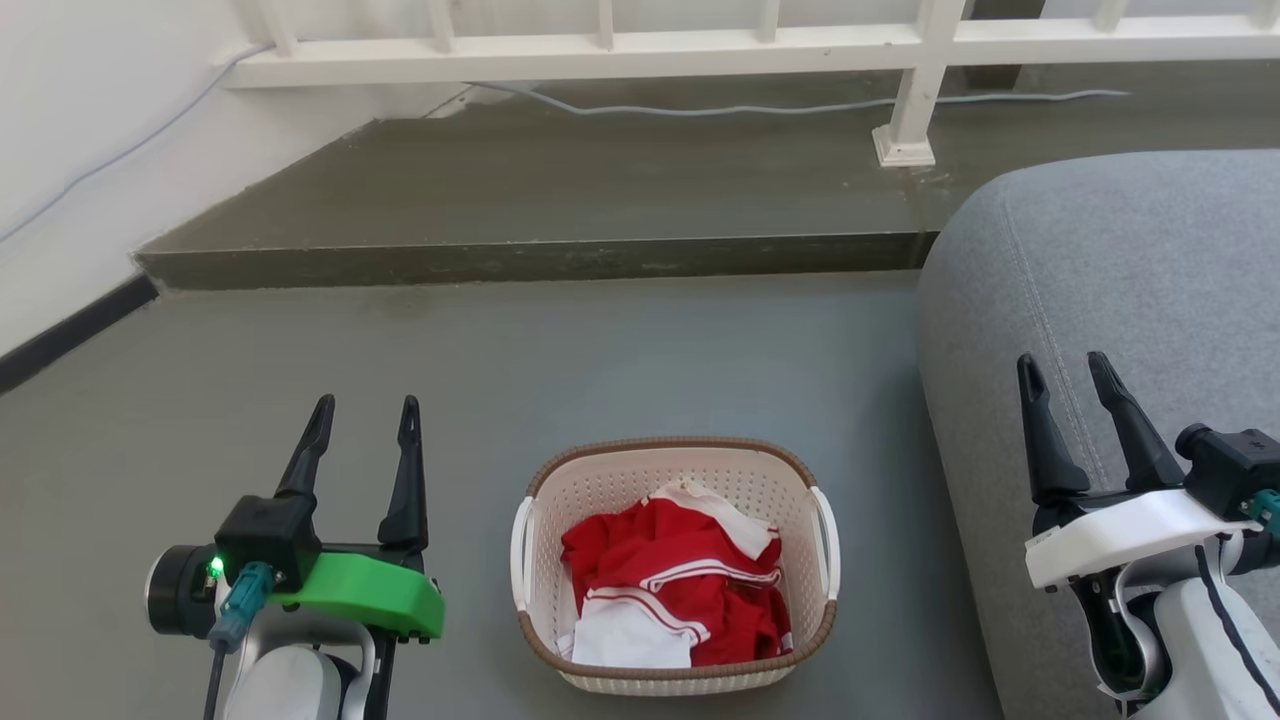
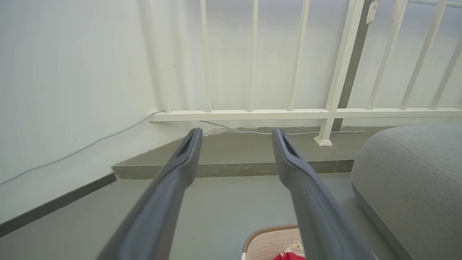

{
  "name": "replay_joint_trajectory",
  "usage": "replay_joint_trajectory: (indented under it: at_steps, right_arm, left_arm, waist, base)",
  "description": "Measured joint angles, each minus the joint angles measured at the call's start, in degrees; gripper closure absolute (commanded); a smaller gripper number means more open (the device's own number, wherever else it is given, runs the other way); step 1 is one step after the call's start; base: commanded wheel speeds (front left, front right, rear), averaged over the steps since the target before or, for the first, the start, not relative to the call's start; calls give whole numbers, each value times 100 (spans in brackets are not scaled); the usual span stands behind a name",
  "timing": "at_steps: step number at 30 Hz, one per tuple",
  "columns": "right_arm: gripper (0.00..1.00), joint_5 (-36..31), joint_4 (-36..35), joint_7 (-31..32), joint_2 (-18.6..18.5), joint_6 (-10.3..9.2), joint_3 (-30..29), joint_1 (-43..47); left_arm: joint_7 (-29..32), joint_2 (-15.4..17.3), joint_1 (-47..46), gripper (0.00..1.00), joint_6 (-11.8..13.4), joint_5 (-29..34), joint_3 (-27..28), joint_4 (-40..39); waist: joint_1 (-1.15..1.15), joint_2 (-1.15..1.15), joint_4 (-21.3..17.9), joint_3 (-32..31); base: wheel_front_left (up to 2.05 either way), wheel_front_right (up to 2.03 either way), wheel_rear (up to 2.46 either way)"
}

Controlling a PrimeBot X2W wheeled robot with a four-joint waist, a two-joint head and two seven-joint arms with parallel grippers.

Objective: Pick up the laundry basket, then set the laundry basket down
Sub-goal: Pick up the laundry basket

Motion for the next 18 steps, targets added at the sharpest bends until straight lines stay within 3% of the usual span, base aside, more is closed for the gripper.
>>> replay_joint_trajectory:
  at_steps: [18]
  right_arm:
    - [0, -45, -22, -5, -9, 102, -86, -327]
  left_arm:
    - [-16, -3, -281, 0, 1, -108, -31, -182]
  waist:
    - [0, 0, -129, 857]
  base:
    - [0, 0, 0]
